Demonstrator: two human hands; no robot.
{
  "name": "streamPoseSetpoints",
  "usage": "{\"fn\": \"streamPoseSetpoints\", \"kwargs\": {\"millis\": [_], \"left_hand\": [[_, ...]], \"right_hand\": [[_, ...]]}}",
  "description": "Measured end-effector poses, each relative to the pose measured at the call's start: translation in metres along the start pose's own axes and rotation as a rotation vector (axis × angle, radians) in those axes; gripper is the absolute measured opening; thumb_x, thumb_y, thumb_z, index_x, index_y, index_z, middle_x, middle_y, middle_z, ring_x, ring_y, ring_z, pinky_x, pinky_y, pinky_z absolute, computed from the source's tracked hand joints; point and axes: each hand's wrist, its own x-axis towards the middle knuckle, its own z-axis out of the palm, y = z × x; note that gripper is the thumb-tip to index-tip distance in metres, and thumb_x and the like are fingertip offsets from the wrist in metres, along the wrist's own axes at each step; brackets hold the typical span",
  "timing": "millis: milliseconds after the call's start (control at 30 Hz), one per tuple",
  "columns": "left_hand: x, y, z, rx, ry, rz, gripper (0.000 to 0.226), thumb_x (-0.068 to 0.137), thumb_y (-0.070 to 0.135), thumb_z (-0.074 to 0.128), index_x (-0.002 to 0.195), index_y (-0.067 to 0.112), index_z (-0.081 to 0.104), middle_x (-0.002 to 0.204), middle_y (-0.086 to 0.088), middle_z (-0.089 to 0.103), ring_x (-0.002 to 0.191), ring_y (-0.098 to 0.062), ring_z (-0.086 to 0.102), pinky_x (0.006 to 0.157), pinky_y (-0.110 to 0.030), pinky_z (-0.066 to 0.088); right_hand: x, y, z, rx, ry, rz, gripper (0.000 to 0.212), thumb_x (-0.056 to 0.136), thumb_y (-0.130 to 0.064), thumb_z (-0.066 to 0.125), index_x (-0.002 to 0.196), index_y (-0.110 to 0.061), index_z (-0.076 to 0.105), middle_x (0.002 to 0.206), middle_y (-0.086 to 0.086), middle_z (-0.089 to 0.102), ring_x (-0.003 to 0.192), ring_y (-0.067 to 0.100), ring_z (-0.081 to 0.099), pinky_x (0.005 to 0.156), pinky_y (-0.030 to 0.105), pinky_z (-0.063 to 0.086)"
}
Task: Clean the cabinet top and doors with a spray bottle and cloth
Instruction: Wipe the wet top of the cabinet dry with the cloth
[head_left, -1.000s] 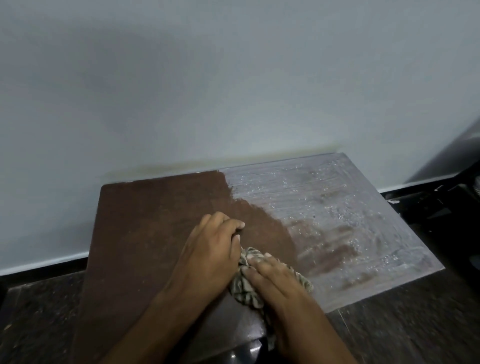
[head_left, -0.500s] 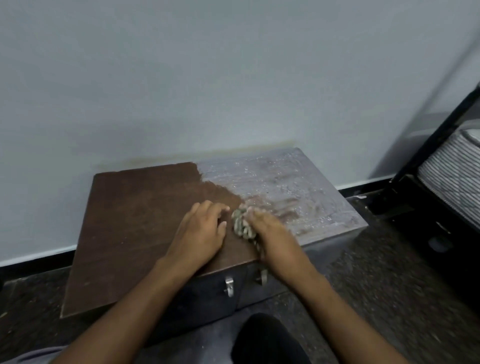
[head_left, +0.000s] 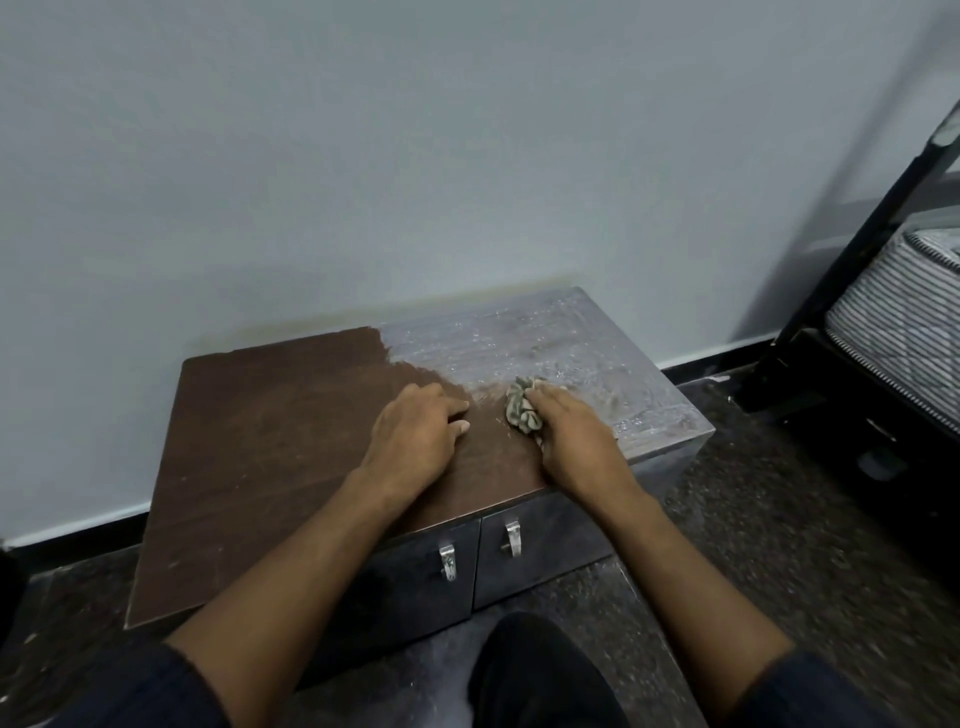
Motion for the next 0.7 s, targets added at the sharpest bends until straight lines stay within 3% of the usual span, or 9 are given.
{"fn": "streamPoseSetpoints", "kwargs": {"millis": [200, 300, 367, 467, 567, 700], "left_hand": [[0.003, 0.005, -0.001, 0.052, -0.008, -0.020, 0.029, 0.096, 0.015, 0.050, 0.117, 0.022, 0.069, 0.092, 0.001, 0.065, 0.087, -0.018, 0.049, 0.075, -0.033, 0.044], [0.002, 0.008, -0.004, 0.034, -0.032, -0.033, 0.031, 0.097, 0.013, 0.047, 0.121, 0.021, 0.065, 0.099, -0.001, 0.066, 0.093, -0.019, 0.052, 0.080, -0.036, 0.047], [0.003, 0.009, -0.006, -0.025, -0.055, -0.072, 0.034, 0.096, 0.016, 0.047, 0.129, 0.020, 0.055, 0.109, -0.003, 0.064, 0.103, -0.023, 0.057, 0.087, -0.041, 0.049], [0.002, 0.007, -0.010, -0.190, -0.011, -0.166, 0.057, 0.093, 0.013, 0.049, 0.146, 0.015, 0.032, 0.120, -0.007, 0.056, 0.110, -0.026, 0.055, 0.094, -0.045, 0.047], [-0.002, 0.000, -0.009, -0.163, 0.072, -0.148, 0.050, 0.091, 0.009, 0.049, 0.141, 0.010, 0.041, 0.119, -0.009, 0.055, 0.111, -0.027, 0.053, 0.097, -0.043, 0.046], [-0.002, -0.006, -0.008, -0.088, 0.044, -0.130, 0.034, 0.093, 0.017, 0.054, 0.127, 0.017, 0.059, 0.120, -0.003, 0.057, 0.117, -0.019, 0.052, 0.101, -0.037, 0.045]], "right_hand": [[-0.051, -0.019, 0.014, 0.105, -0.079, -0.193, 0.057, 0.093, -0.005, 0.056, 0.146, -0.024, 0.046, 0.153, 0.000, 0.043, 0.143, 0.018, 0.035, 0.121, 0.031, 0.024], [-0.019, -0.004, 0.013, 0.082, -0.095, -0.156, 0.055, 0.093, -0.012, 0.059, 0.145, -0.024, 0.047, 0.153, 0.001, 0.045, 0.143, 0.021, 0.036, 0.119, 0.034, 0.030], [0.009, -0.007, 0.015, 0.068, -0.071, -0.097, 0.053, 0.093, -0.011, 0.055, 0.145, -0.021, 0.047, 0.154, 0.004, 0.043, 0.144, 0.023, 0.036, 0.119, 0.036, 0.029], [0.014, -0.033, 0.027, 0.111, -0.116, -0.145, 0.051, 0.096, -0.013, 0.052, 0.146, -0.017, 0.046, 0.156, 0.007, 0.040, 0.145, 0.025, 0.033, 0.122, 0.038, 0.023], [0.006, -0.033, 0.032, 0.134, -0.165, -0.267, 0.051, 0.097, -0.011, 0.053, 0.147, -0.019, 0.045, 0.156, 0.006, 0.040, 0.146, 0.024, 0.032, 0.121, 0.039, 0.026], [0.041, -0.015, 0.027, 0.104, -0.075, -0.118, 0.048, 0.095, -0.009, 0.052, 0.143, -0.017, 0.050, 0.151, 0.008, 0.047, 0.140, 0.026, 0.041, 0.118, 0.037, 0.031]]}}
